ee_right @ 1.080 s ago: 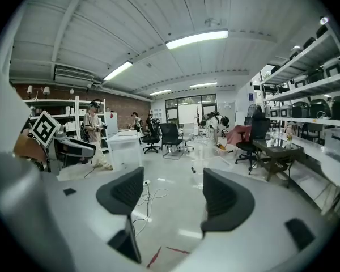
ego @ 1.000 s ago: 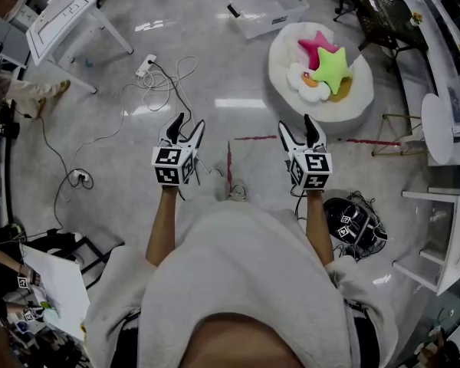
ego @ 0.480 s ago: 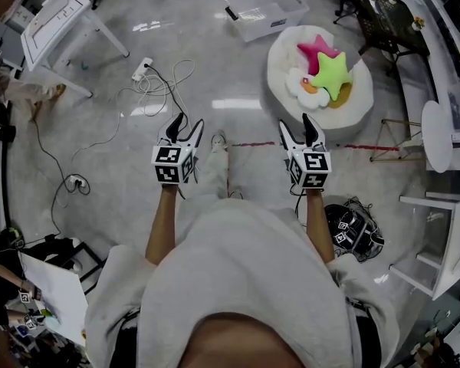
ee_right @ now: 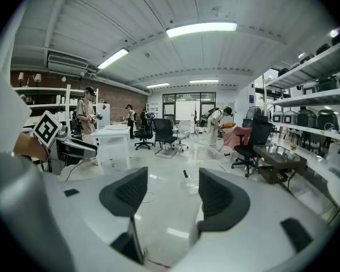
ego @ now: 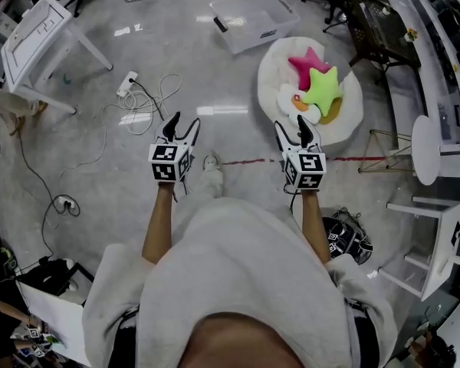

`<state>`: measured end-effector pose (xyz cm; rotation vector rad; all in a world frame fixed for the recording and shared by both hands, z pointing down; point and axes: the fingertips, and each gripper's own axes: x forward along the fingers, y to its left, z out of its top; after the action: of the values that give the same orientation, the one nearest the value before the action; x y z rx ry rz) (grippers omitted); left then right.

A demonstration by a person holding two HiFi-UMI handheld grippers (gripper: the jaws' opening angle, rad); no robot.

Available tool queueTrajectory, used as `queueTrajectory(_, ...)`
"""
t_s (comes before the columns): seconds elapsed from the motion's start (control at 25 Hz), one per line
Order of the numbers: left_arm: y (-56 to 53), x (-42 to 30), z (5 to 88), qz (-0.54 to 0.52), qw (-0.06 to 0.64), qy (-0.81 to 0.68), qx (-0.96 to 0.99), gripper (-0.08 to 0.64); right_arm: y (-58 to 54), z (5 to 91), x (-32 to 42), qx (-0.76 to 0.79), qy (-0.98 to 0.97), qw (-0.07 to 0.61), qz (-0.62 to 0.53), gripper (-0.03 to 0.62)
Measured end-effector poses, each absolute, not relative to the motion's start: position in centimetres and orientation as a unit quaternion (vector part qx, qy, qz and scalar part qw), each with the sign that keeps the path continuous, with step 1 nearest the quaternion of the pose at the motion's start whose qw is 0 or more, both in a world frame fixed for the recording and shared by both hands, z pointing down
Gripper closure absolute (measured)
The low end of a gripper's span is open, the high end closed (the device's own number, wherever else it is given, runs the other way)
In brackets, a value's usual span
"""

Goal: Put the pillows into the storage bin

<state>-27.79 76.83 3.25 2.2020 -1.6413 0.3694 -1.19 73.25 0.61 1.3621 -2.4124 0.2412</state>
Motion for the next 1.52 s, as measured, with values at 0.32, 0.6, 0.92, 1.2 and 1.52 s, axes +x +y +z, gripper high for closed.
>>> queueTrajectory(0.32,65.8,-31.7,2.9,0.124,0.185,-0.568,0.793,0.330,63.6,0.5,-5.1,0.496,-0.843,0.186,0.092,0.330)
queueTrajectory(0.6,59.2,-33.8,3.5,0.129,0.186,-0.550,0.804,0.330,58.3,1.5,-7.7,0.508,-0.834,0.189,0.100,0.331)
queueTrajectory(0.92,54.5,-32.4,4.9,0.155,0.198,-0.522,0.815,0.330,55.0,4.0,-6.3,0.525,-0.816,0.203,0.134,0.333)
queueTrajectory(1.2,47.6,-30.9,5.7,0.171,0.193,-0.515,0.817,0.330,48.4,6.0,-4.4,0.532,-0.809,0.199,0.150,0.336)
queueTrajectory(1.52,34.8,-28.7,6.6,0.194,0.192,-0.524,0.807,0.330,34.4,7.8,-3.1,0.511,-0.820,0.201,0.160,0.339)
